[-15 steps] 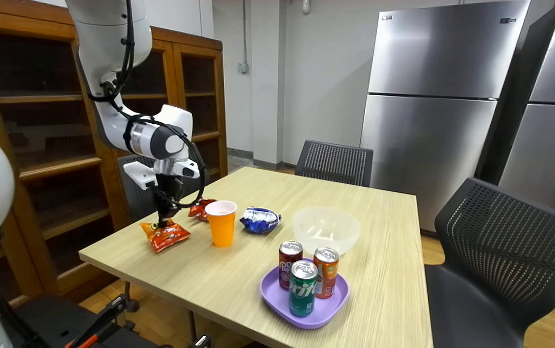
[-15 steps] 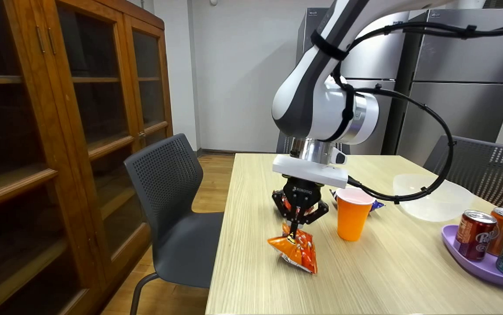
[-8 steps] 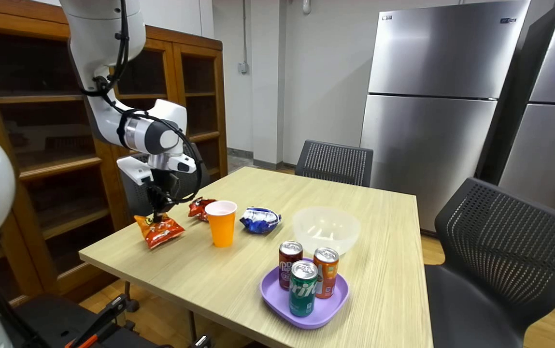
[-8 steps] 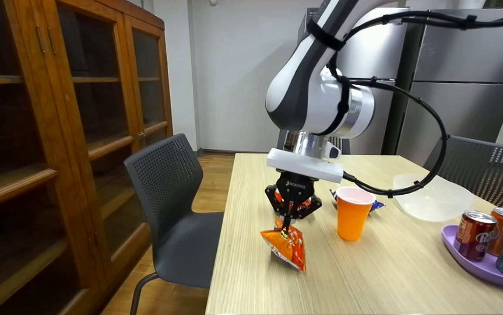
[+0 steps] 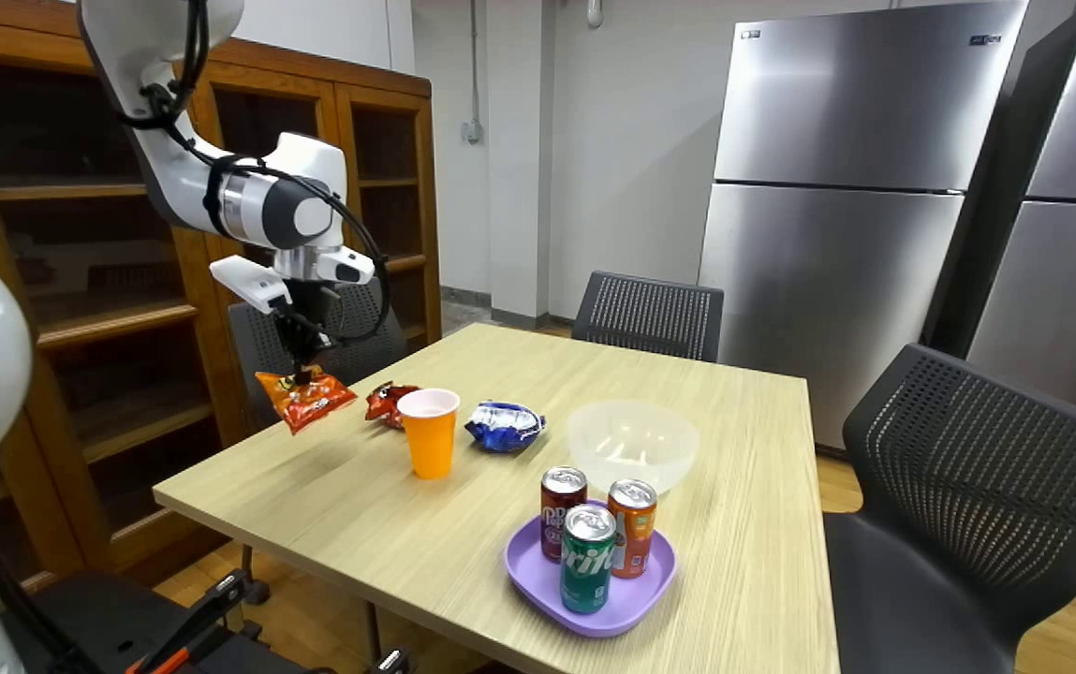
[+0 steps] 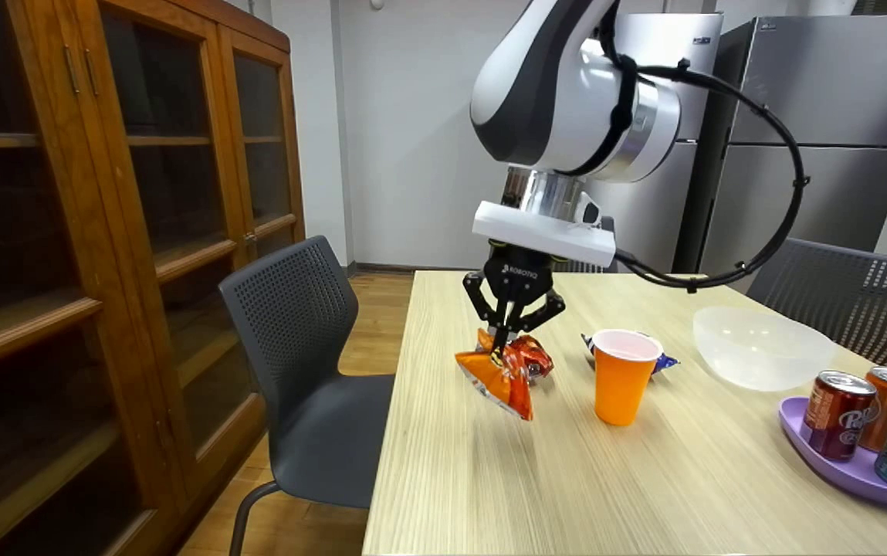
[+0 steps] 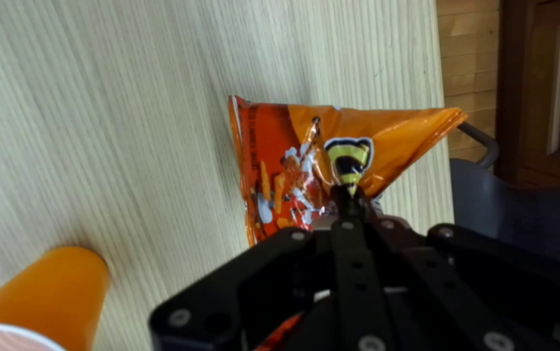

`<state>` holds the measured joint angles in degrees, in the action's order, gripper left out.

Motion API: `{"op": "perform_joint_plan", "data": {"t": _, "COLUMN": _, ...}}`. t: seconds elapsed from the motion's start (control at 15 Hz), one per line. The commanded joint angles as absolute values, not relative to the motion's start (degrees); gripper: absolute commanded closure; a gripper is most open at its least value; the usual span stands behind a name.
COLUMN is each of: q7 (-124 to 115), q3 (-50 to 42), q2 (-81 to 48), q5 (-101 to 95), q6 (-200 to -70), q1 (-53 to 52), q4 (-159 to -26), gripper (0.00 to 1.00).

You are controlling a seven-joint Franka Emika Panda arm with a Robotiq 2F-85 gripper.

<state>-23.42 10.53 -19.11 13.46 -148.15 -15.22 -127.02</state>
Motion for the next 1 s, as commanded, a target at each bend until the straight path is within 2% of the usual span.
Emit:
{"op": "perform_joint_plan", "data": {"t": 0.0, "q7": -20.7, "q3": 10.6, "q2": -10.8, "q5": 12.7, "q6": -146.9, "q1": -14.6, "q4": -131.3, "gripper": 1.00}}
{"op": "perform_joint_plan", "data": {"t": 0.93, "q7": -10.1, "q3": 6.2, "q2": 5.8, "q5": 12.8, "q6": -147.8, "q1": -8.0, "q4": -138.3, "gripper": 1.00}}
